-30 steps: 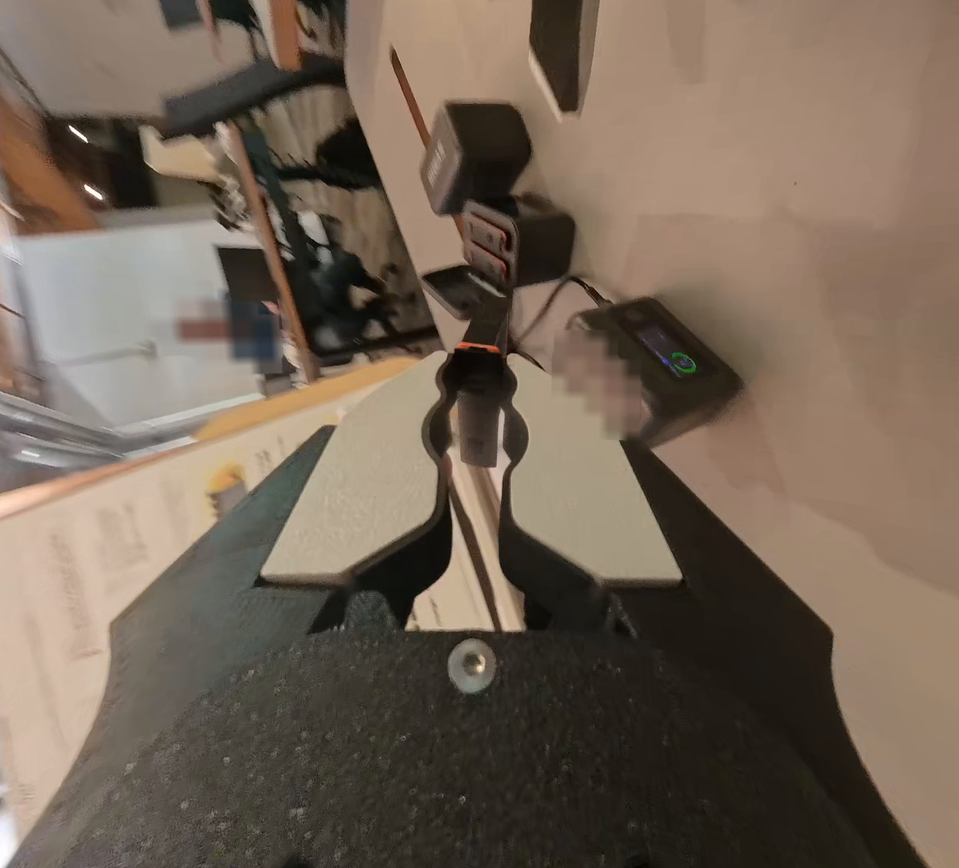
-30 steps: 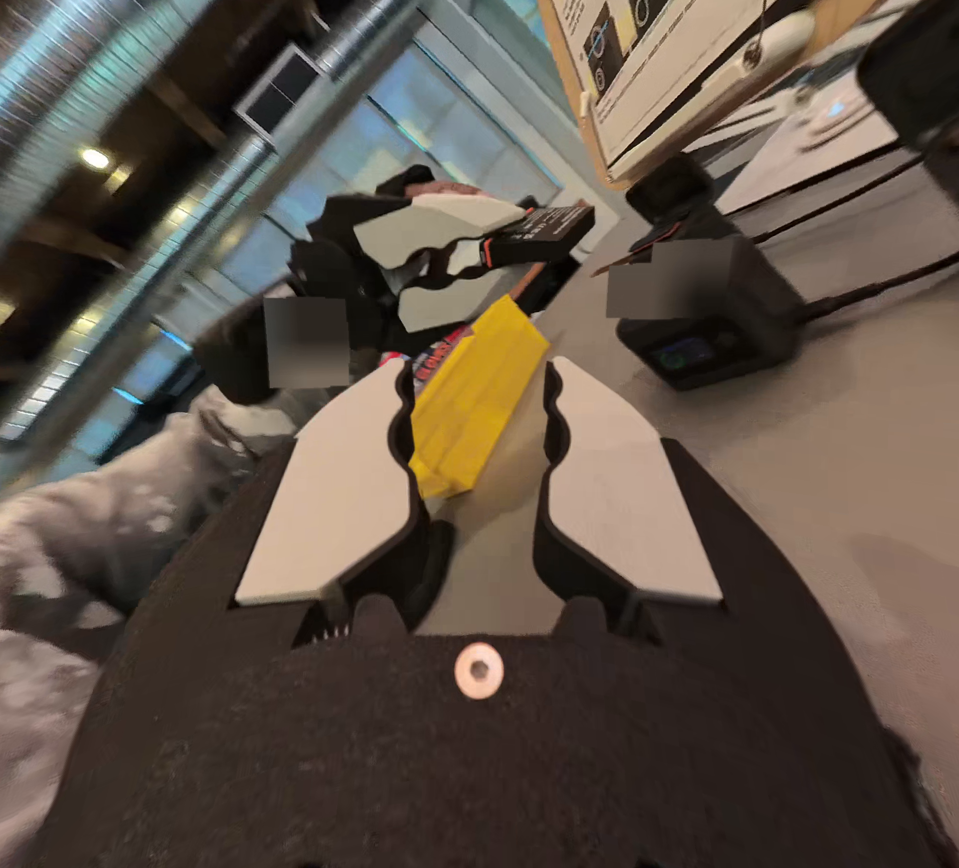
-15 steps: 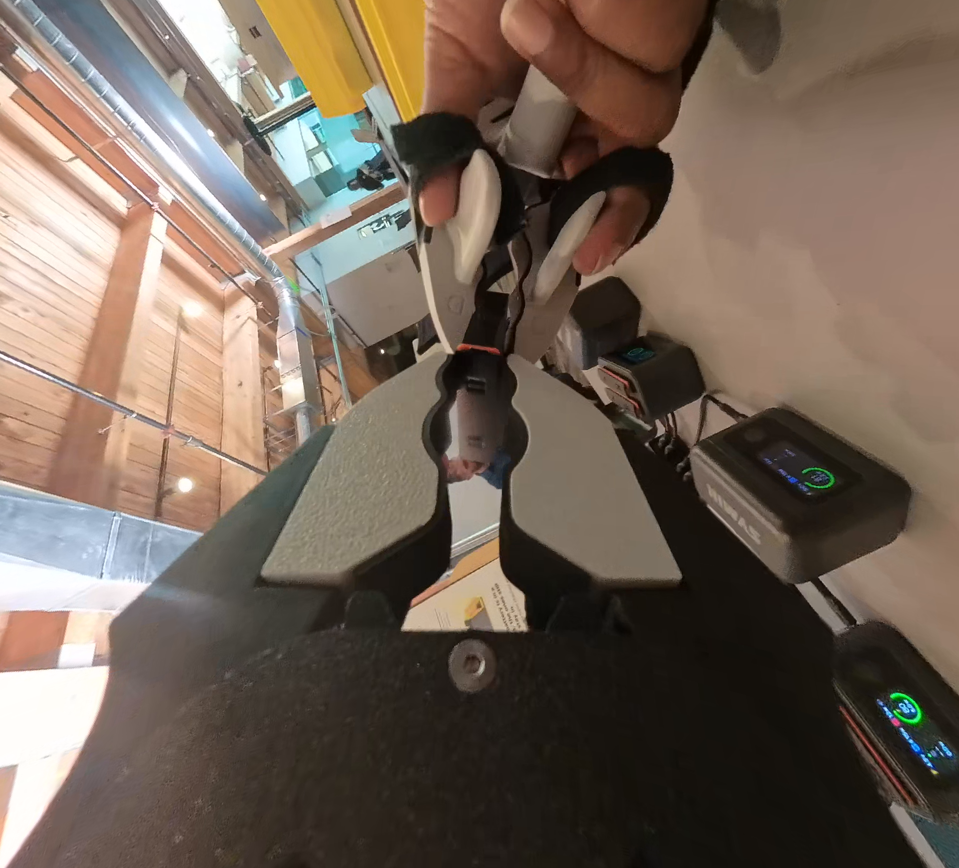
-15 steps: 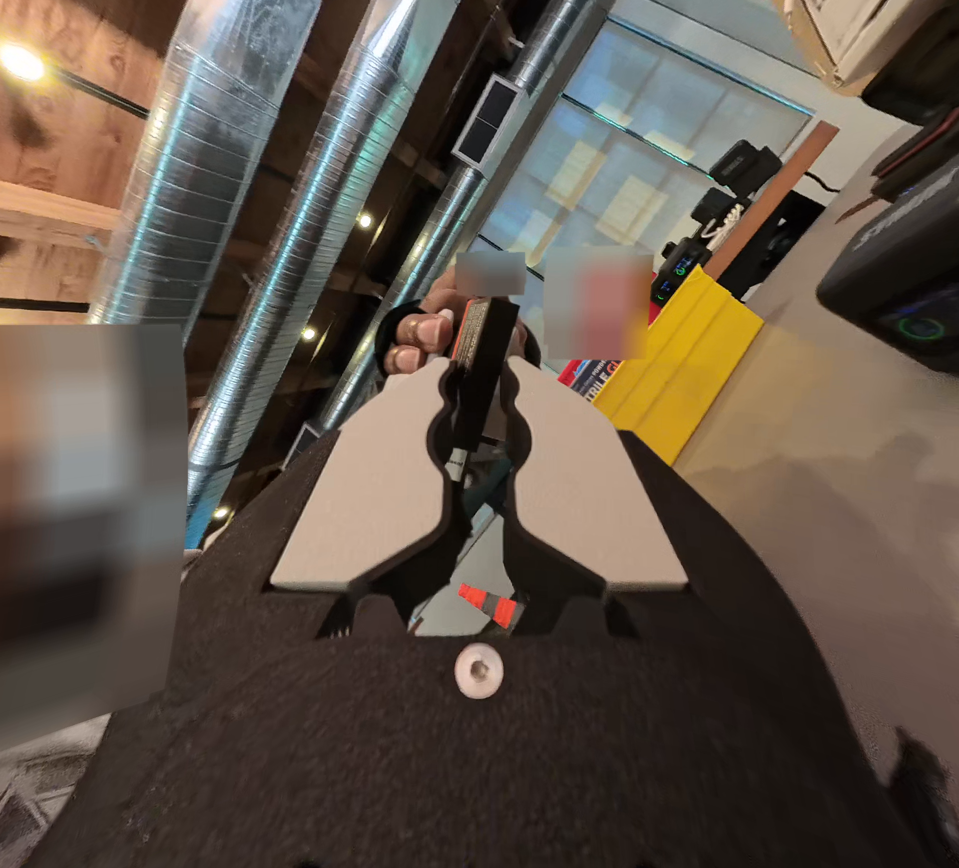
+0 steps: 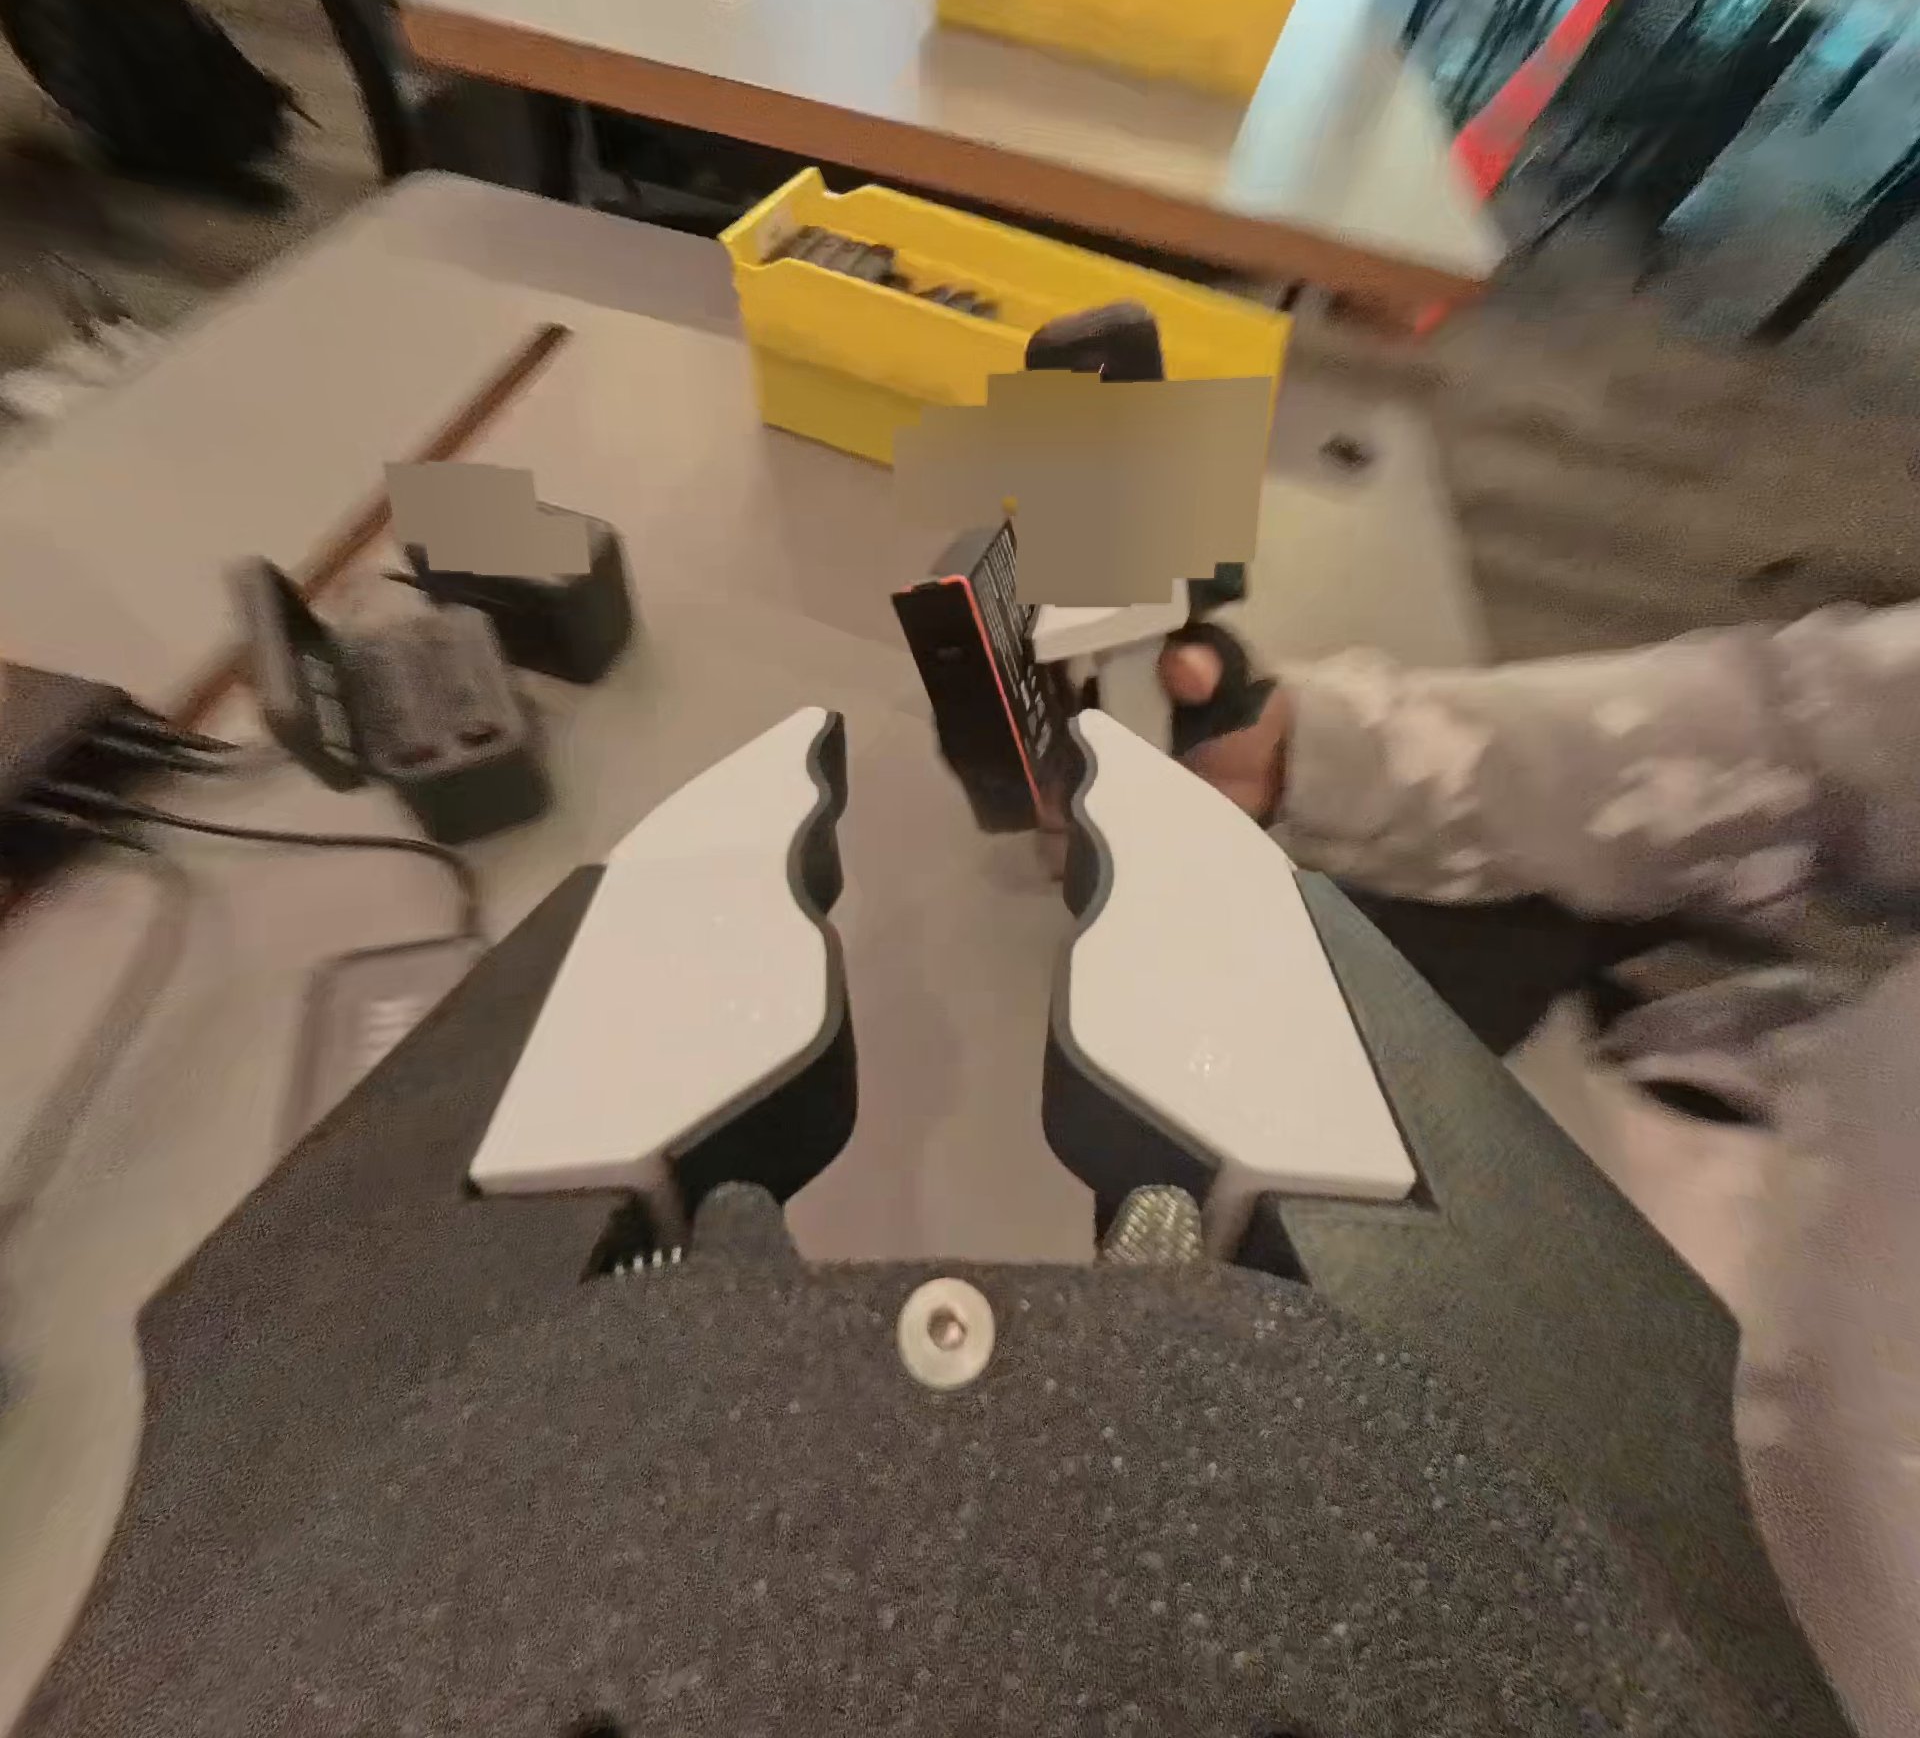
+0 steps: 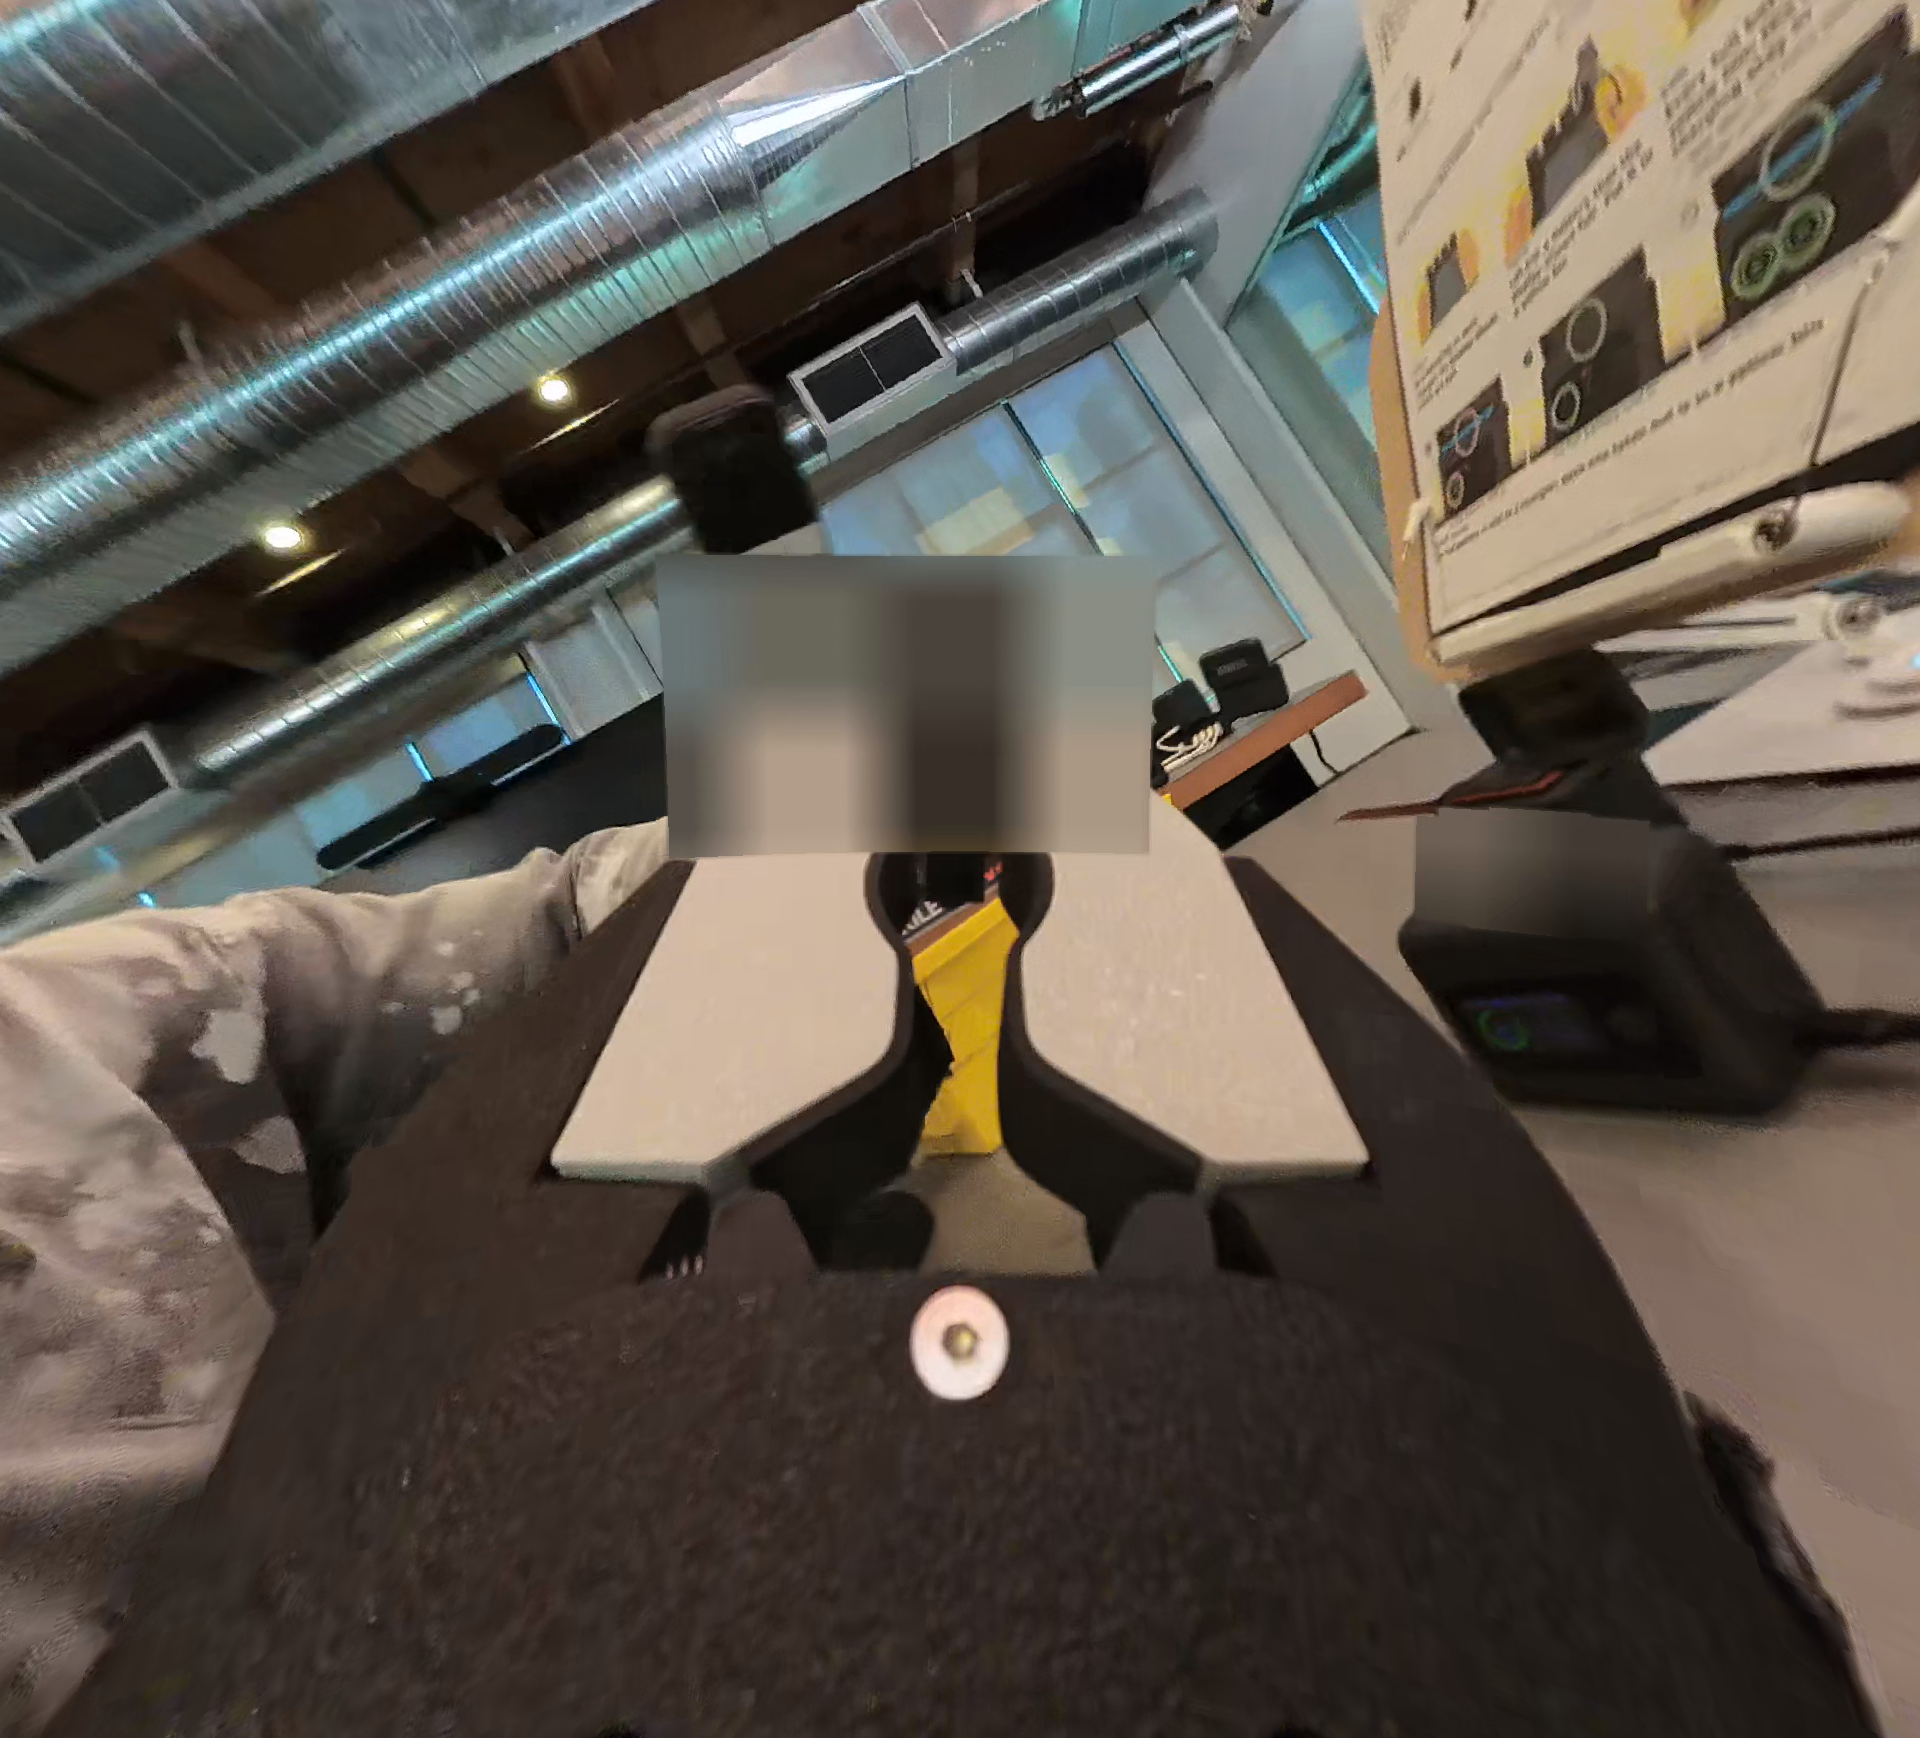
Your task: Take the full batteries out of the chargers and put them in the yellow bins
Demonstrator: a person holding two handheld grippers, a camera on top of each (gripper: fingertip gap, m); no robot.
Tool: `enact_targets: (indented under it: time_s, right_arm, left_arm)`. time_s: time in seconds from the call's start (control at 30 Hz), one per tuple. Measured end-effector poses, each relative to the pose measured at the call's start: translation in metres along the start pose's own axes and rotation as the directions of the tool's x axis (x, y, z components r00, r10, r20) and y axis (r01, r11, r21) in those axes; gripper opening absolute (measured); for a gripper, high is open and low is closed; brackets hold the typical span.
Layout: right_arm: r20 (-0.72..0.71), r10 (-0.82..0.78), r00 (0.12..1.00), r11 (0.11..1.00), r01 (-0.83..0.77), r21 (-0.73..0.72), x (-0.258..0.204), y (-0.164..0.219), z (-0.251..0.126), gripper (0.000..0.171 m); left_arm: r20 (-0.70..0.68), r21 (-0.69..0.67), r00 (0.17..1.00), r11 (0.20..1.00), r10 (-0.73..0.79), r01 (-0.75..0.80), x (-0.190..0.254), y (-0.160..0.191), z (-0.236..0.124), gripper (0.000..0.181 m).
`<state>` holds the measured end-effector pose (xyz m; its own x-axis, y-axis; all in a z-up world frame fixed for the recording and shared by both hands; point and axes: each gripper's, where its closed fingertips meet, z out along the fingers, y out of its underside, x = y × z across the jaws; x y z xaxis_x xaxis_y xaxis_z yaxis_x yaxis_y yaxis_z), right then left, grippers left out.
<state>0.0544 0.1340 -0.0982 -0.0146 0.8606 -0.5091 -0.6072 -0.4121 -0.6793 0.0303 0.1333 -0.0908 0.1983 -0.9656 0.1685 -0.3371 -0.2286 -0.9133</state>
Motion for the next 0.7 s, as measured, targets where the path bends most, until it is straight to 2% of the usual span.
enact_targets:
  time_s: [0.1,0.23,0.37,0.53,0.63,0.7]
  right_arm:
    - [0.01,-0.05,0.999,0.999,0.05,0.001,-0.005,0.001,0.002,0.01]
    - [0.022,-0.064,0.998,0.998,0.064,-0.003,-0.008,0.004,0.003,0.01]
    - [0.032,-0.063,0.998,0.998,0.064,-0.03,-0.01,0.011,0.006,0.01]
    - [-0.004,-0.125,0.992,0.988,0.124,-0.095,-0.007,0.018,0.008,0.011]
    - [-0.101,-0.315,0.944,0.935,0.289,-0.207,0.003,0.026,0.011,0.013]
    - [-0.198,-0.48,0.855,0.858,0.411,-0.307,0.016,0.03,0.008,0.011]
  left_arm:
    - [-0.124,0.029,0.968,0.975,-0.217,0.222,0.004,0.001,0.0,0.034]
    - [-0.187,0.038,0.943,0.957,-0.276,0.288,0.013,0.008,0.005,0.028]
    - [-0.166,0.044,0.956,0.966,-0.244,0.254,0.012,0.01,0.01,0.014]
    - [-0.123,-0.033,0.987,0.994,-0.104,0.101,0.009,0.017,0.006,0.015]
    - [-0.072,-0.107,0.997,0.994,-0.003,-0.005,-0.001,0.023,-0.002,0.015]
    - [-0.017,-0.156,0.998,0.986,0.06,-0.062,-0.015,0.027,-0.01,0.015]
